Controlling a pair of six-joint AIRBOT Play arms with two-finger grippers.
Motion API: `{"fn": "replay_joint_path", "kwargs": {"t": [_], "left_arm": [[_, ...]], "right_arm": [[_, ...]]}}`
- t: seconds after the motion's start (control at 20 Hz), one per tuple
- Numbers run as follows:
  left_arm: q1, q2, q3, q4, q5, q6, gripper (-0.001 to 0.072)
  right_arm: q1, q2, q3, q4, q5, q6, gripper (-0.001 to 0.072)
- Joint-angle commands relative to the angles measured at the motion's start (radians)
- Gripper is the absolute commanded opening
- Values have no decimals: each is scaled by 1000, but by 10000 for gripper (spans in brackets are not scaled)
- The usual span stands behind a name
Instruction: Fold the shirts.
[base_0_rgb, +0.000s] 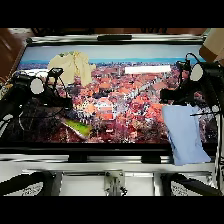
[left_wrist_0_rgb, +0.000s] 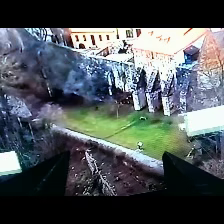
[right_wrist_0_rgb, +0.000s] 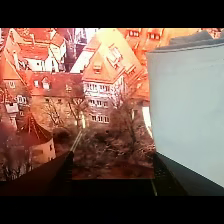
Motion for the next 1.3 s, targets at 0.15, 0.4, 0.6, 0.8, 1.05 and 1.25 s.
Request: {"fn": "replay_joint_path", "kwargs": {"t": [0.15, 0.4, 0.6, 0.8, 1.05, 1.25], "left_arm": [[0, 0, 0, 0, 0, 0, 715], [0, 0, 0, 0, 0, 0, 715], [0, 0, 0, 0, 0, 0, 715], [0, -4, -3, -1, 64, -4, 715], [0, -24, -2, -49, 440, -160, 715], [0, -24, -2, -51, 789, -153, 716]], "right_arm": [[1, 0, 1, 0, 0, 0, 614], [1, 0, 1, 0, 0, 0, 614], [1, 0, 1, 0, 0, 0, 614], [1, 0, 1, 0, 0, 0, 613], [1, 0, 1, 1, -55, 1, 614], [1, -1, 1, 3, -58, 0, 613]]}}
